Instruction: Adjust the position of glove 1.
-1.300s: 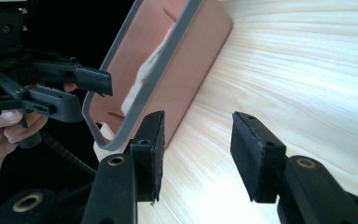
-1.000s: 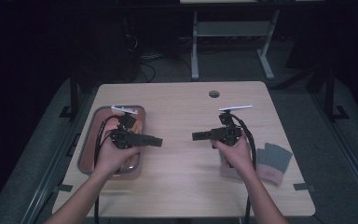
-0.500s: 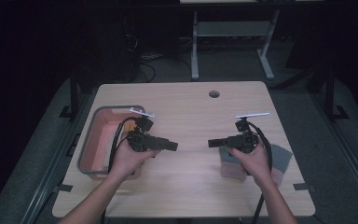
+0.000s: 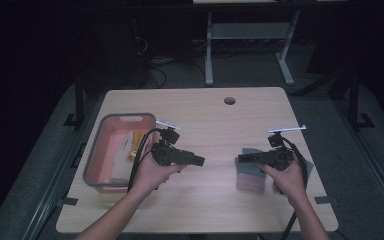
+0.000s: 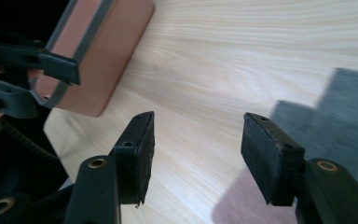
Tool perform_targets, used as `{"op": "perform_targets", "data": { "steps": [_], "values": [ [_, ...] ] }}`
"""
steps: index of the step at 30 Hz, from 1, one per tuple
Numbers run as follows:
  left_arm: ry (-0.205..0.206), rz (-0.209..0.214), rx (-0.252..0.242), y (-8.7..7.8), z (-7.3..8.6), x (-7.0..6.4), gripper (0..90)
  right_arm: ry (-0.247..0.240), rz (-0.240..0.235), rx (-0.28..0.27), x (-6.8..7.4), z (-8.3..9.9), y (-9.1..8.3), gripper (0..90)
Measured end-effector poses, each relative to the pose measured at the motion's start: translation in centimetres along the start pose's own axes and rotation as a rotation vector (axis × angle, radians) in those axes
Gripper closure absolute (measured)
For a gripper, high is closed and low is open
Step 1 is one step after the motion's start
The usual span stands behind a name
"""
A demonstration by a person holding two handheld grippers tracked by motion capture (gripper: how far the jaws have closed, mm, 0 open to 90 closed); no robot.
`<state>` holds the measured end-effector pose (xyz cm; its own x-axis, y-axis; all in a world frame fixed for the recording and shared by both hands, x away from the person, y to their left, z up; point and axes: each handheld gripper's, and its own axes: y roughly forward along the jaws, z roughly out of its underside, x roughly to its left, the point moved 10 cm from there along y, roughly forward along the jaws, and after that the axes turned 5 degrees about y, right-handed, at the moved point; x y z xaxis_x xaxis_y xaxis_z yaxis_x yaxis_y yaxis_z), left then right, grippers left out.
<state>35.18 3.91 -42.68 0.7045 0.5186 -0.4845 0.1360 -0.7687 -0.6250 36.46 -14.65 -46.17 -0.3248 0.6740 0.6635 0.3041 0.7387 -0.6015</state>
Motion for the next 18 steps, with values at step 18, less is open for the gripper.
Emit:
{"op": "perform_targets", "data": {
  "steps": [18],
  "values": [
    [0.015, 0.049, 0.016, 3.5, -0.1, -1.5, 35.7, 0.006, 0.156, -0.02, -4.7, 1.4, -3.9, 43.9]
  ]
}}
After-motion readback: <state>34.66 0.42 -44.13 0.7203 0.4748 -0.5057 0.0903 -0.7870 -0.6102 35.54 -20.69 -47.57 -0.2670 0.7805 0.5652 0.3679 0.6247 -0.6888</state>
